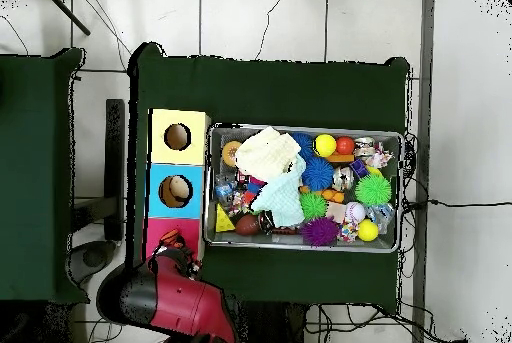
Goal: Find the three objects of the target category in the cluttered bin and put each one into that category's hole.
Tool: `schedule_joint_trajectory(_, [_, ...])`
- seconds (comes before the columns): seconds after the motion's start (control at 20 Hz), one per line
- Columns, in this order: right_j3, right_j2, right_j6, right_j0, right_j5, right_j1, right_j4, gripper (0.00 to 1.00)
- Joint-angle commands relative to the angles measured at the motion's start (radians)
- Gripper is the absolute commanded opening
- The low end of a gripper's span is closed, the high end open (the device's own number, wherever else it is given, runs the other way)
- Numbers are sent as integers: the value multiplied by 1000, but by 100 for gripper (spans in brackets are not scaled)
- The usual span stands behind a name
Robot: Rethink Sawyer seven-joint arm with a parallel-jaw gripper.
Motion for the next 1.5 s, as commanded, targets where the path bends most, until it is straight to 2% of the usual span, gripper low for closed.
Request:
schedule_joint_trajectory(0.05, [20,198,233,-3,-67,113,54,0])
schedule_joint_trajectory(0.65, [-25,191,266,38,-59,149,89,0])
schedule_joint_trajectory(1.1, [-27,201,264,38,-61,150,102,0])
schedule_joint_trajectory(1.5, [-53,181,275,68,-26,152,128,0])
